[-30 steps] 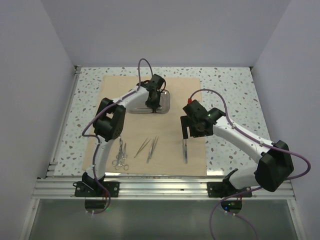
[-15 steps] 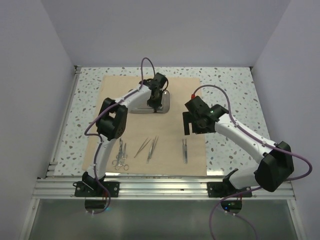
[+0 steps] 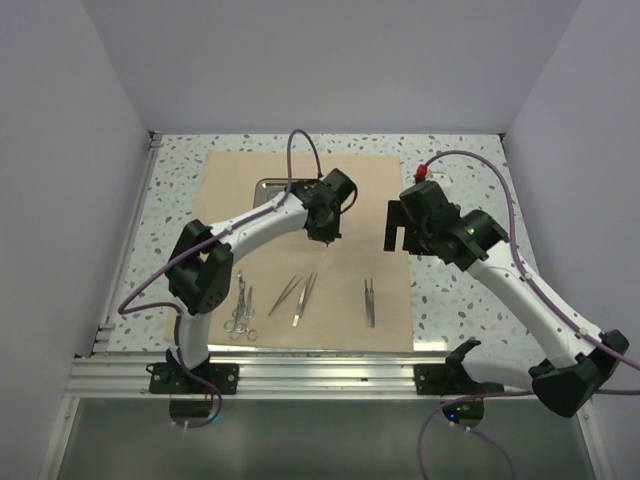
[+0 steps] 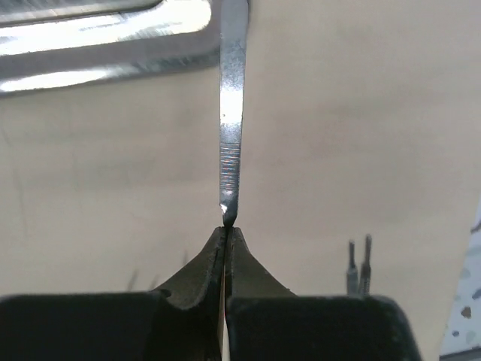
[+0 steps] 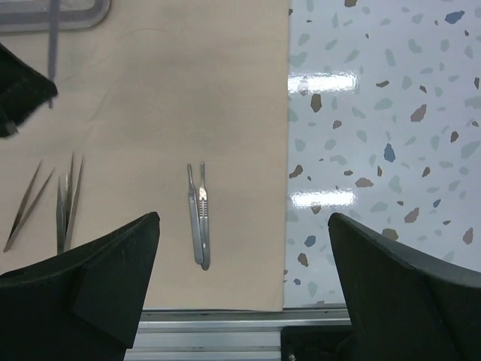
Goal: Open and lay out the surgical kit
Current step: Pick up the medical item from the container, then place the medical item in the surgical kit.
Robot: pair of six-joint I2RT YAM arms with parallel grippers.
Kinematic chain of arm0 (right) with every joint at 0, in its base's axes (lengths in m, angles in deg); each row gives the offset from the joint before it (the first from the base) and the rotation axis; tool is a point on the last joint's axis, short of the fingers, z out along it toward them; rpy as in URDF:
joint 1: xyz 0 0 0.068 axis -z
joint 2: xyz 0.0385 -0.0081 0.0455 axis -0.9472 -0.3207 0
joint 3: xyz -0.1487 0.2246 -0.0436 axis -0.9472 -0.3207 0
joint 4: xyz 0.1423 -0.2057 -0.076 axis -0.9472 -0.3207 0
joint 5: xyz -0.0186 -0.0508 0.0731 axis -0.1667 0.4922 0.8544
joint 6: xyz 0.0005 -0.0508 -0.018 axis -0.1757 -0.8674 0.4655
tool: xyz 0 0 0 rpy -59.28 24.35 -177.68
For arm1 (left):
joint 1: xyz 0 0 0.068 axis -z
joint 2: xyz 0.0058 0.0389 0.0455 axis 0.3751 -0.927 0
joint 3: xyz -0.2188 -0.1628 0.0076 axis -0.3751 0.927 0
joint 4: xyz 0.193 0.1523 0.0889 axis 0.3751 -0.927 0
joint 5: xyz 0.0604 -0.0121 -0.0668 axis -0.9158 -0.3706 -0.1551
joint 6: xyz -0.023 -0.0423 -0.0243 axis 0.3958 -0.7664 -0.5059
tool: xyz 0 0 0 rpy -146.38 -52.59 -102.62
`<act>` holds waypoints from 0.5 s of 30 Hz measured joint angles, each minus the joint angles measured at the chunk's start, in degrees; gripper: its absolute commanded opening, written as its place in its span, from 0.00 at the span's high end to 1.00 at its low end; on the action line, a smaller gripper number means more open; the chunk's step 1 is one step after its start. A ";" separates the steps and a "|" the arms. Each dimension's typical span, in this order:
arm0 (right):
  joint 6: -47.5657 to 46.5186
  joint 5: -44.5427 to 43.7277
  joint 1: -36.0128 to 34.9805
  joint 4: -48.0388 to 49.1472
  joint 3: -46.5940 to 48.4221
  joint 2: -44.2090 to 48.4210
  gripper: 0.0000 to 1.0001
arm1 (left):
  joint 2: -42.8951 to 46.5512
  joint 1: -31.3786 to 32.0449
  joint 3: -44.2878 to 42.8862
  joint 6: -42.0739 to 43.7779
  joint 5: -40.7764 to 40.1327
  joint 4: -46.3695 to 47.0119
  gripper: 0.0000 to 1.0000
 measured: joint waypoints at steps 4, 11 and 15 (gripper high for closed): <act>1.92 0.11 0.00 -1.40 -2.08 6.60 0.01 | 4.85 9.16 5.60 -8.66 -1.36 0.22 1.00; 4.15 -0.28 0.15 -7.45 -6.45 18.51 0.02 | 3.76 23.21 7.30 -23.21 -2.21 -0.09 1.00; 5.14 -0.94 0.15 -11.30 -6.99 22.36 0.02 | -0.74 27.34 4.59 -28.09 -2.25 -0.07 0.88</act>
